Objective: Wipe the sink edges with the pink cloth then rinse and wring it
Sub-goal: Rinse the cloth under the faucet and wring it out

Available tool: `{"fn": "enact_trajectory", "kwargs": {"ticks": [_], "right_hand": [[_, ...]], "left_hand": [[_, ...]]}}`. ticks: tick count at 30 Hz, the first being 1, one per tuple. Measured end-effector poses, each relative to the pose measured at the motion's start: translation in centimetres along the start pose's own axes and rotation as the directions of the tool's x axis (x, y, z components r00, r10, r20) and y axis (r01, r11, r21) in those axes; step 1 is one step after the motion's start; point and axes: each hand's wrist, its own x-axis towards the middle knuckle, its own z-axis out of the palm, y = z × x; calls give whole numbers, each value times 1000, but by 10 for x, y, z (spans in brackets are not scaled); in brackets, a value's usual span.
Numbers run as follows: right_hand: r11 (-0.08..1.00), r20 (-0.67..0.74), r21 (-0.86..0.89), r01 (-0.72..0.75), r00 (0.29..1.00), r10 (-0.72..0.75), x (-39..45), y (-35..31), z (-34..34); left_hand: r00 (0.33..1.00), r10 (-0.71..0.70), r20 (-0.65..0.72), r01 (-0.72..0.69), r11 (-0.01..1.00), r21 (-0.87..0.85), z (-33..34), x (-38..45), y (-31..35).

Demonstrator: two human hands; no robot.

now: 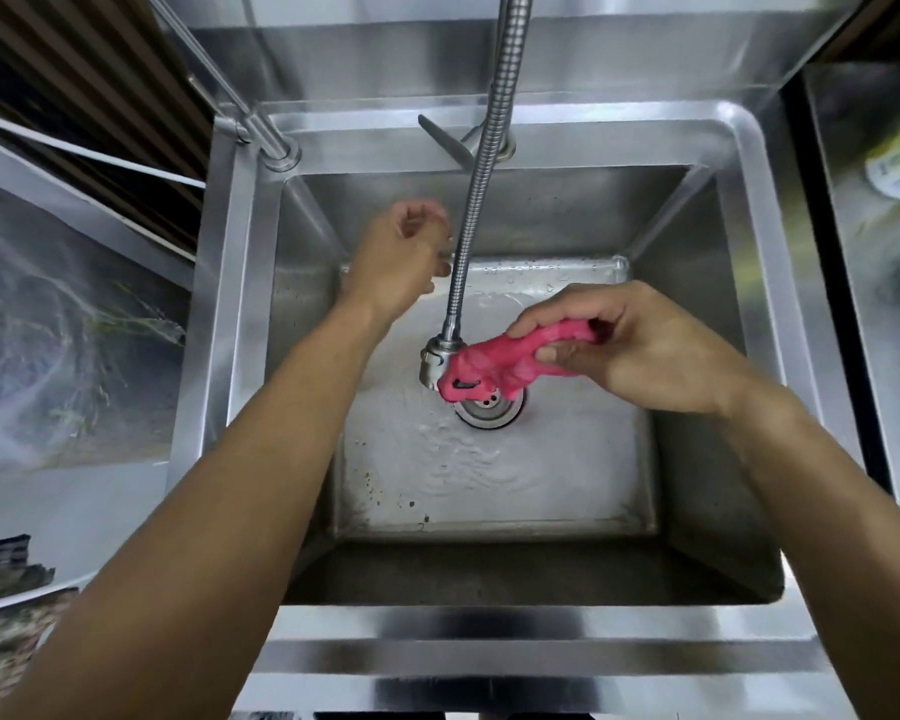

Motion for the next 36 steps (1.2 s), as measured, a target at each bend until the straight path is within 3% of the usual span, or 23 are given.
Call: {"fn": "enact_trajectory", "kwargs": {"ticks": [6, 12, 15, 17, 20, 22, 24, 26, 30, 33, 36], "right_hand": [[998, -57, -4, 59, 997, -60, 17, 10, 10], [998, -65, 24, 59, 996, -57, 15, 14, 8], [996, -76, 39, 74, 995, -71, 15, 14, 8], [994, -95, 72, 77, 993, -70, 17, 15, 8], [987, -127, 140, 77, 990, -59, 19, 16, 8], [981, -139, 169, 89, 988, -66, 21, 16, 10], [975, -151, 194, 104, 986, -75, 23, 17, 12], [965, -169, 237, 113, 983, -73, 23, 19, 14], [945, -188, 302, 125, 980, -70, 23, 21, 15], [902, -170, 414, 123, 984, -56, 21, 19, 15], [820, -129, 568, 71, 992, 4, 15, 19, 12]], "left_hand": [[997, -35, -73, 21, 983, -185, 22, 22, 29], [973, -166, -162, 102, 934, -341, 32, 42, 29], [980, -68, -186, 4, 945, -326, 37, 48, 30], [965, 99, -243, -154, 964, -218, 38, 46, 25], [877, 399, -266, -375, 917, 138, 30, 49, 11], [838, 502, -215, -385, 822, 420, 22, 53, 7], [834, 519, -188, -352, 763, 542, 17, 52, 9], [848, 493, -195, -370, 813, 450, 15, 42, 11], [892, 323, -316, -326, 944, 47, 14, -16, 0], [974, 224, -20, -224, 966, -128, 1, -66, -16], [929, 230, 288, -171, 961, -217, -16, -89, -31]]}}
